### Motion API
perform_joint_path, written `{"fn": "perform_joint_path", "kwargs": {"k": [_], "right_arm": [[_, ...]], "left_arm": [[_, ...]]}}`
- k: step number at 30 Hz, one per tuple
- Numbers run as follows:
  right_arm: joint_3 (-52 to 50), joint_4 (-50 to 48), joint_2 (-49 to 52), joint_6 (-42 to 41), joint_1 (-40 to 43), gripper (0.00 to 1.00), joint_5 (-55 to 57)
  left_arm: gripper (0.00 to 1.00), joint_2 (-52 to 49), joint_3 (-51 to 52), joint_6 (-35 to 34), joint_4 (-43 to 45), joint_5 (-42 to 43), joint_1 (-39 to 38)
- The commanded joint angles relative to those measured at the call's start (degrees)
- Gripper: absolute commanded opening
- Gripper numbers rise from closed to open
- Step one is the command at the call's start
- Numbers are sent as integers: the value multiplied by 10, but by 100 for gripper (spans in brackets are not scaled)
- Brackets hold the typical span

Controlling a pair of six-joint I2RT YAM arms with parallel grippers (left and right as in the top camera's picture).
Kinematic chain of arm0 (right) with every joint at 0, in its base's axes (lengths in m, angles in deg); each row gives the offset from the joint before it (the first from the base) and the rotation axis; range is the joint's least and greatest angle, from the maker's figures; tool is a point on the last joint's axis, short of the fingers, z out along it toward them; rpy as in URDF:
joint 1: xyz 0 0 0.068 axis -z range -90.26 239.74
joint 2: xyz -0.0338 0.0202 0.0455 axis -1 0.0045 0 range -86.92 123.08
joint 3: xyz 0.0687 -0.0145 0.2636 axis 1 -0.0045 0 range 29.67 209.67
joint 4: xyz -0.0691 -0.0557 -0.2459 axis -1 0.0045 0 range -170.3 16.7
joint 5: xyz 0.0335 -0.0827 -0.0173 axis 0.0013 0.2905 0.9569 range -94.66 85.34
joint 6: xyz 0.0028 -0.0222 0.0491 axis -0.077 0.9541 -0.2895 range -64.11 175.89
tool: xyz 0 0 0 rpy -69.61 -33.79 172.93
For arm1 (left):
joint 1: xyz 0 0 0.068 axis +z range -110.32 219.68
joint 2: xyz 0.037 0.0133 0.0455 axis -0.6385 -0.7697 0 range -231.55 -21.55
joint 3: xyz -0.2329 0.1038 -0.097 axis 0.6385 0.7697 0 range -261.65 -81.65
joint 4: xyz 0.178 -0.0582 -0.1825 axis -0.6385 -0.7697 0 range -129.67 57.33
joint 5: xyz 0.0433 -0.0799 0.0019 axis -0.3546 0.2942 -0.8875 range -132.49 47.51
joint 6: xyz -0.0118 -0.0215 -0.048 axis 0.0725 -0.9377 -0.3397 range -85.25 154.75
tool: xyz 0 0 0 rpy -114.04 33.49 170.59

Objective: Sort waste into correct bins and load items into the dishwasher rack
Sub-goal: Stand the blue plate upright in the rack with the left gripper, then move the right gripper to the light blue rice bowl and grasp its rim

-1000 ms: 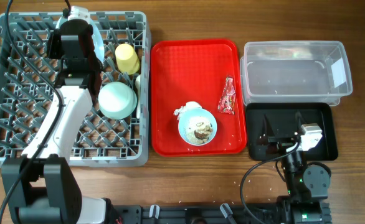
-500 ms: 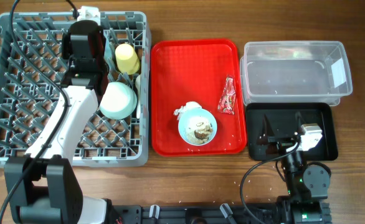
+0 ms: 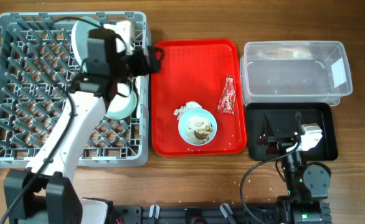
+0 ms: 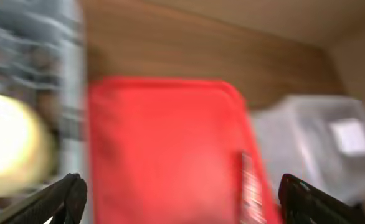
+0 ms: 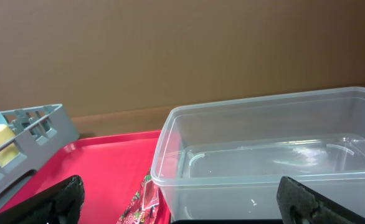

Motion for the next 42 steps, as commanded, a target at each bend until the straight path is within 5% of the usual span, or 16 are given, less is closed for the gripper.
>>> {"fn": "perform_joint_path", "kwargs": {"k": [1,17,23,25,30,34,37,39,41,42], "right_arm": [[-1,-2,-3,-7,0,100,1],[-1,-2,-3,-22,0,100,1],[0,-4,-3,-323,0,100,-18],[25,24,-1,-290,0,100,-75],[249,218,135,-136,0,100,-51],[592,507,446,-122,0,100,-89],[732,605,607,-146,0,100,-144],[730,605,661,-158,-2,78,-292],[717,617,706,-129,-27,13,-318],[702,628,718,-117,-57,8,-278]], "left_arm": [[100,18,1,-55,-15,85,-56],[100,17,1,-55,-31,85,-92],[100,17,1,-55,-31,85,-92],[100,17,1,-55,-31,85,-92],[100,17,1,-55,-31,85,-92],[100,17,1,-55,-31,85,-92],[100,17,1,-55,-31,85,-92],[100,17,1,-55,-31,85,-92],[100,17,1,-55,-31,85,-92],[100,17,1,-55,-31,85,-92]]}}
